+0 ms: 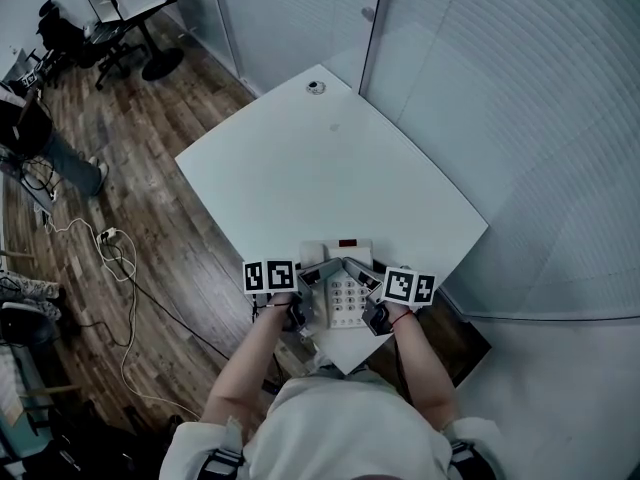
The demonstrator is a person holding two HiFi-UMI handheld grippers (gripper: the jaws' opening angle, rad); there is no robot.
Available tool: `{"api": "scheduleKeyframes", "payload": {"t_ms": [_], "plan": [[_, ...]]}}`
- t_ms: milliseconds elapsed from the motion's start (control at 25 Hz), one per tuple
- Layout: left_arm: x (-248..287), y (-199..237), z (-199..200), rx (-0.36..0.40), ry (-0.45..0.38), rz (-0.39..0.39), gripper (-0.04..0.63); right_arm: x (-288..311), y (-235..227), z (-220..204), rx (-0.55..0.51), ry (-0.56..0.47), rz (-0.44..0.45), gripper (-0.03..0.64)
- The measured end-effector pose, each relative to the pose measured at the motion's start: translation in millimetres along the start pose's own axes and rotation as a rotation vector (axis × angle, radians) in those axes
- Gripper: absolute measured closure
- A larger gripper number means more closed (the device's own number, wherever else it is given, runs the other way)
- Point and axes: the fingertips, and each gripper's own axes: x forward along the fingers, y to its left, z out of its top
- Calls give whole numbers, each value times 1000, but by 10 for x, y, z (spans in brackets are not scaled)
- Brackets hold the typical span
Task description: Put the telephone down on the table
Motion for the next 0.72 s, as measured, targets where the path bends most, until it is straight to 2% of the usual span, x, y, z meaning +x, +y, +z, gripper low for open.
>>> {"api": "scheduleKeyframes", "payload": {"t_ms": [320, 720], "plan": [[180, 181, 56, -12, 14, 33, 158, 138, -213, 31, 20, -1, -12, 299], [189, 180, 107, 35, -13, 58, 158, 161, -238, 55, 12, -27, 3, 298]]}}
